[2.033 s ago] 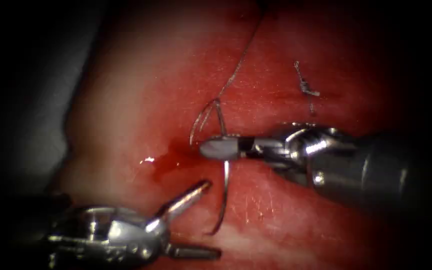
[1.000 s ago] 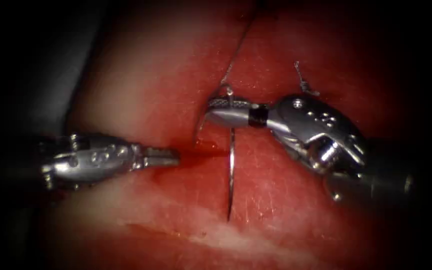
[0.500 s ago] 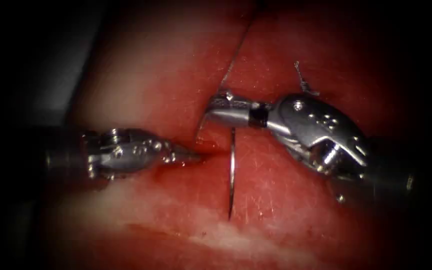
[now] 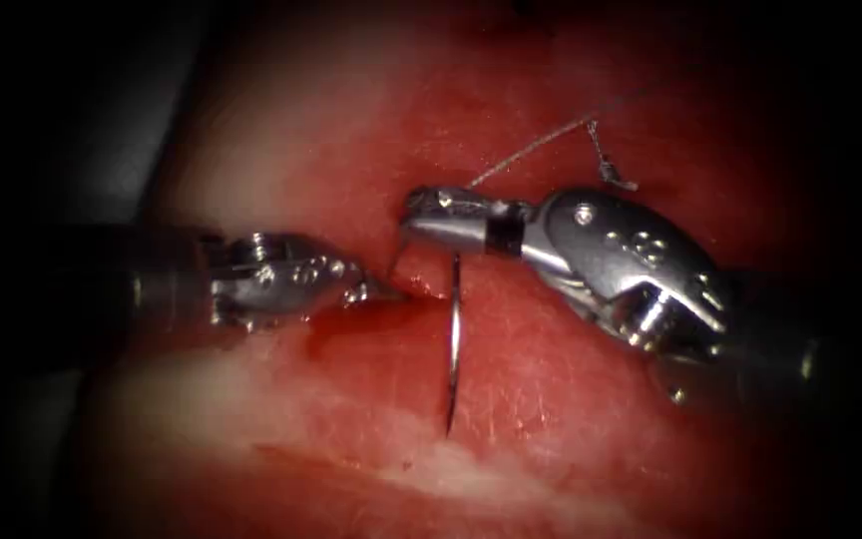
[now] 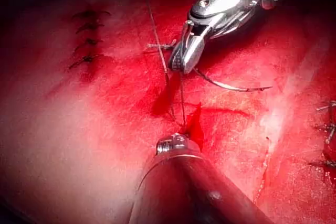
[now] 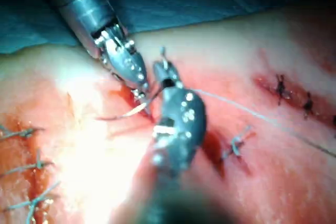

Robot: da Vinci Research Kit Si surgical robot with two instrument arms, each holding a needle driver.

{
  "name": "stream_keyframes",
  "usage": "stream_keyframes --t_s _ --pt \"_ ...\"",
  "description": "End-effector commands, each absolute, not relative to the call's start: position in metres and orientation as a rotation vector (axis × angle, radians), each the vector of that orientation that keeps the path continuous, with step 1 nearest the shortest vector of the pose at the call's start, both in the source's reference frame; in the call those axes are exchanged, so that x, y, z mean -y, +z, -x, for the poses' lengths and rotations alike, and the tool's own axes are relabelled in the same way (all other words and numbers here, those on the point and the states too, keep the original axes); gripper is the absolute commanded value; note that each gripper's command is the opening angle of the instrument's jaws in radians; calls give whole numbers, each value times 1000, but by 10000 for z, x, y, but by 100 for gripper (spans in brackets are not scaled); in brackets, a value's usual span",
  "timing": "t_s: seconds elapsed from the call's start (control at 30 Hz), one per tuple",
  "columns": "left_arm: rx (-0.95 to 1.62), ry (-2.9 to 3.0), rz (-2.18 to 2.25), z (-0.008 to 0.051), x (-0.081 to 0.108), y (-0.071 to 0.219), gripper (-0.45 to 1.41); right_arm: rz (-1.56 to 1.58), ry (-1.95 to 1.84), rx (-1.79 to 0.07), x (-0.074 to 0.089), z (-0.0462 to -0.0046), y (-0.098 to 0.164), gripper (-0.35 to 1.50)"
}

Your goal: Wound Closure

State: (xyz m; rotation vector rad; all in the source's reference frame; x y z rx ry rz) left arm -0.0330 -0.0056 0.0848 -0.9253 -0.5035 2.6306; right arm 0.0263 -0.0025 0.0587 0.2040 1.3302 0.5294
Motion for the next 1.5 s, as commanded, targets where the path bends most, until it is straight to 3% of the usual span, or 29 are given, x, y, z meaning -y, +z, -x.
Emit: stream_keyframes --t_s 0.03,0.33,0.43,0.83,1.5 --pt "510 2643 905 338 56 855 -45 -193 511 -1336 24 -270 595 -35" --pt "666 2720 788 333 61 861 -45 -107 425 -1377 5 -284 606 -35" --pt "751 2706 773 327 70 856 -32 -80 385 -1384 0 -293 613 -35" --pt "897 2711 780 311 92 837 -10 27 219 -1411 -2 -317 634 -35" --pt "928 2714 791 306 107 824 -10 196 3 -1378 16 -326 657 -35"
